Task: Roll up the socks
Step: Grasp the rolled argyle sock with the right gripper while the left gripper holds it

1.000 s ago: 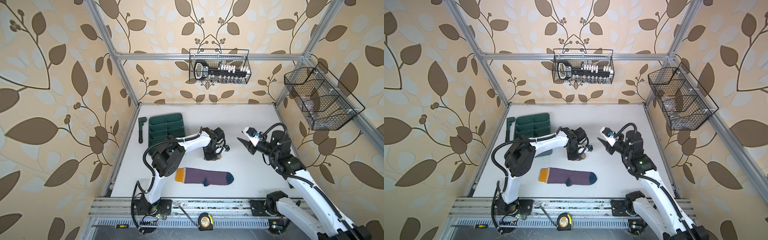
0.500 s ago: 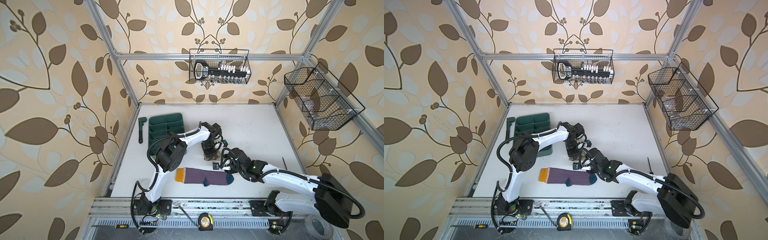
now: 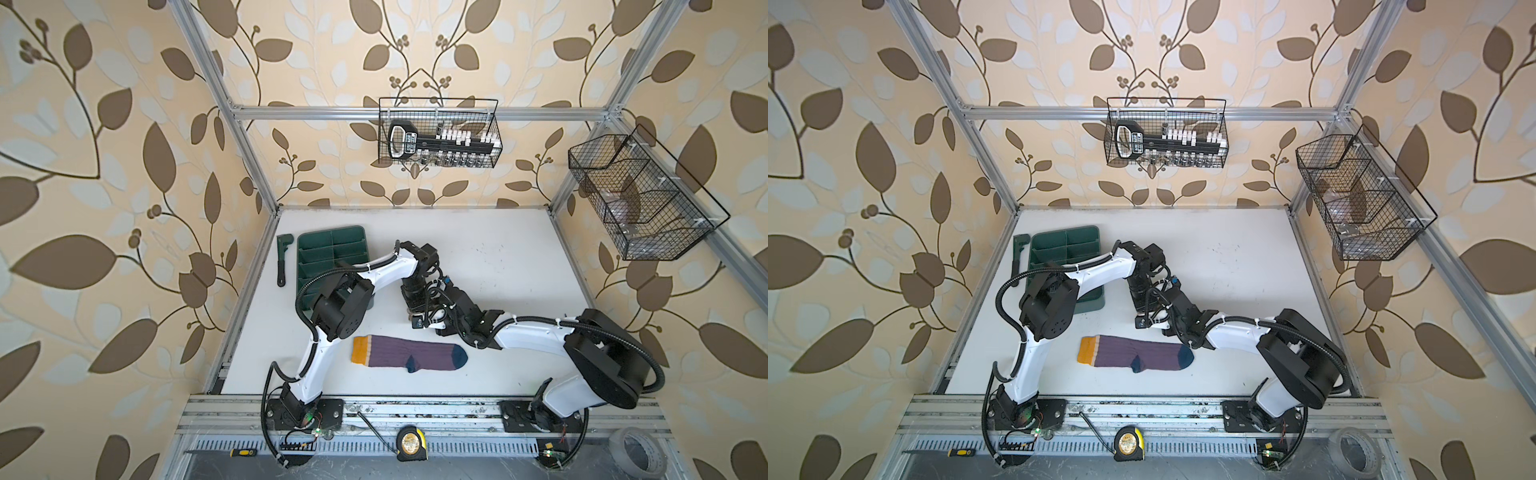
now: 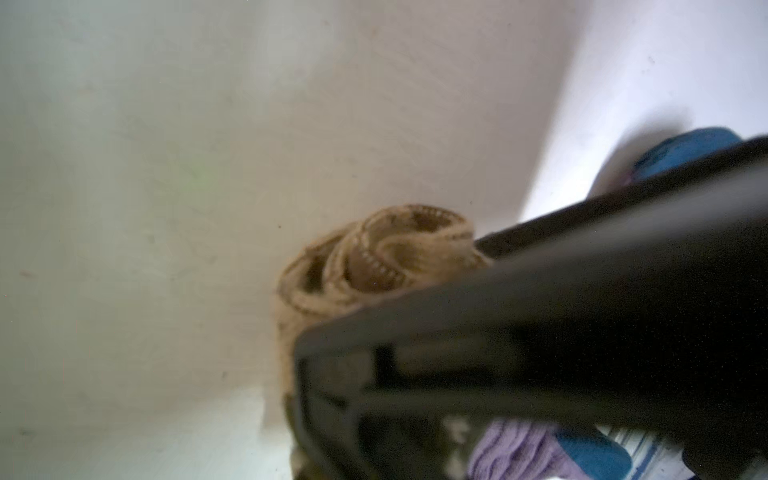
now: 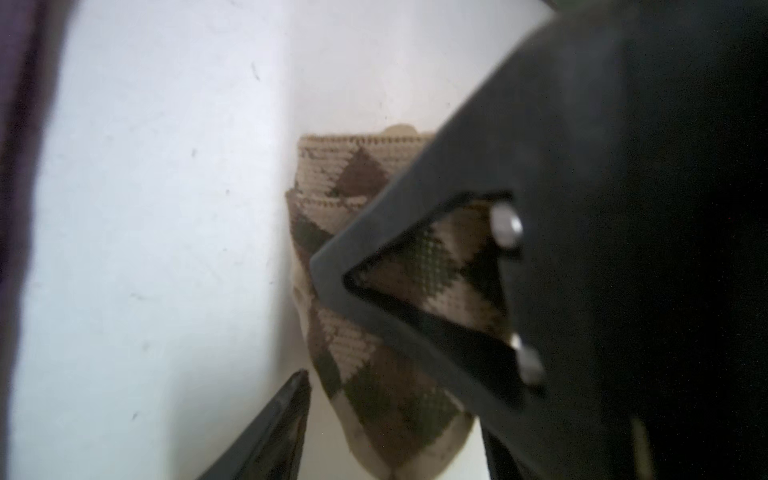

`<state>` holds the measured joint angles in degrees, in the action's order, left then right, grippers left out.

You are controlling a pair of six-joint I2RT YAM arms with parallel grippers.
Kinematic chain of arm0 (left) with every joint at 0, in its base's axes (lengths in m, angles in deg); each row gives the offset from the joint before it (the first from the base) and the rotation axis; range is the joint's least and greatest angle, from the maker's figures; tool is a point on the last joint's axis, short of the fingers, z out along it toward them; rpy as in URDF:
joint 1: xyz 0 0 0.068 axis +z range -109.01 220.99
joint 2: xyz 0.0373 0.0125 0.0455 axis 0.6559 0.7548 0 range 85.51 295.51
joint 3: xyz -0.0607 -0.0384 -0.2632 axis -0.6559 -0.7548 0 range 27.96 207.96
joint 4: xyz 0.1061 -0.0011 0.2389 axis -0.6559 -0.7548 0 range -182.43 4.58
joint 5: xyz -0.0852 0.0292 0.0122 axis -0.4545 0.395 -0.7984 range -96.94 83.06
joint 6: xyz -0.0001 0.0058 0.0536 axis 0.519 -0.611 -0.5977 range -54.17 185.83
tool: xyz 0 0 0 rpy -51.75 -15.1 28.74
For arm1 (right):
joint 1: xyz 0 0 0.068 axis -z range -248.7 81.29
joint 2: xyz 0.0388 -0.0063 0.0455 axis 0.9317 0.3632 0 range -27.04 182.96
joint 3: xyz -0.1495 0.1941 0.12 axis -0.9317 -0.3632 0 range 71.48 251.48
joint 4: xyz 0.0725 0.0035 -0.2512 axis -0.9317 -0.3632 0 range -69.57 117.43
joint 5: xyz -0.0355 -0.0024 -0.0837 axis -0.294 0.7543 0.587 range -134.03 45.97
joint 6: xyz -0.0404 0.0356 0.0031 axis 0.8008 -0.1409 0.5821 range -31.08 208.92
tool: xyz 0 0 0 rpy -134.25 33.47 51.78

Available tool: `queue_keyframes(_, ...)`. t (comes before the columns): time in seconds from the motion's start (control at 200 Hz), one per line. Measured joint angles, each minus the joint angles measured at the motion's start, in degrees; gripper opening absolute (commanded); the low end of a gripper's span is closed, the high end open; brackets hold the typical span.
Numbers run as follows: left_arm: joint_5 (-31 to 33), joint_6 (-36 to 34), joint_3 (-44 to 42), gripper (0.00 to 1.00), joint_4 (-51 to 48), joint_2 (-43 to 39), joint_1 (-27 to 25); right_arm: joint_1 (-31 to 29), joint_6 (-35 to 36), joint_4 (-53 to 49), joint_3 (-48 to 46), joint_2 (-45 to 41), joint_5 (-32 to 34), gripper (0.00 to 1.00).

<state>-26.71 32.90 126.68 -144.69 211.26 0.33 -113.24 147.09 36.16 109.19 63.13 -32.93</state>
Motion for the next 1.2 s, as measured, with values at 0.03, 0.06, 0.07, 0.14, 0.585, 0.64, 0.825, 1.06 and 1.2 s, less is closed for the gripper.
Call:
queue_keyframes(0.03,-0.2,0.0,0.0,0.01,0.0,0.0,0.2,0.0,0.0,0.0,0.3,0.7,-0.1,0.6)
queue_keyframes(0.06,-0.4,0.0,0.0,0.01,0.0,0.1,0.2,0.2,0.1,0.2,0.6,1.5,-0.2,0.59)
queue_keyframes(0.07,-0.4,0.1,0.0,0.01,0.0,0.1,0.3,0.3,0.0,0.2,0.8,1.7,-0.3,0.58)
queue_keyframes(0.14,-0.8,0.2,0.0,0.01,-0.1,0.1,0.5,0.4,0.0,0.5,1.4,2.7,-0.4,0.5)
queue_keyframes(0.585,-0.2,0.1,-3.1,0.51,1.2,-1.9,0.6,0.5,1.3,-3.9,3.9,4.3,-3.8,0.0)
queue_keyframes(0.64,0.9,0.1,-4.4,0.61,2.5,-2.6,0.6,0.4,1.9,-5.4,4.0,4.1,-4.9,0.0)
queue_keyframes(0.825,1.6,1.2,-11.2,0.81,8.4,-8.3,1.0,0.5,1.2,-11.8,4.7,1.9,-8.6,0.0)
queue_keyframes(1.06,1.8,5.9,-18.3,0.93,18.0,-21.2,1.0,2.7,-5.6,-19.8,5.5,-0.5,-10.0,0.0)
queue_keyframes(1.2,2.1,8.4,-22.0,0.93,23.3,-28.6,1.0,5.0,-9.6,-22.4,5.8,-1.4,-9.8,0.0)
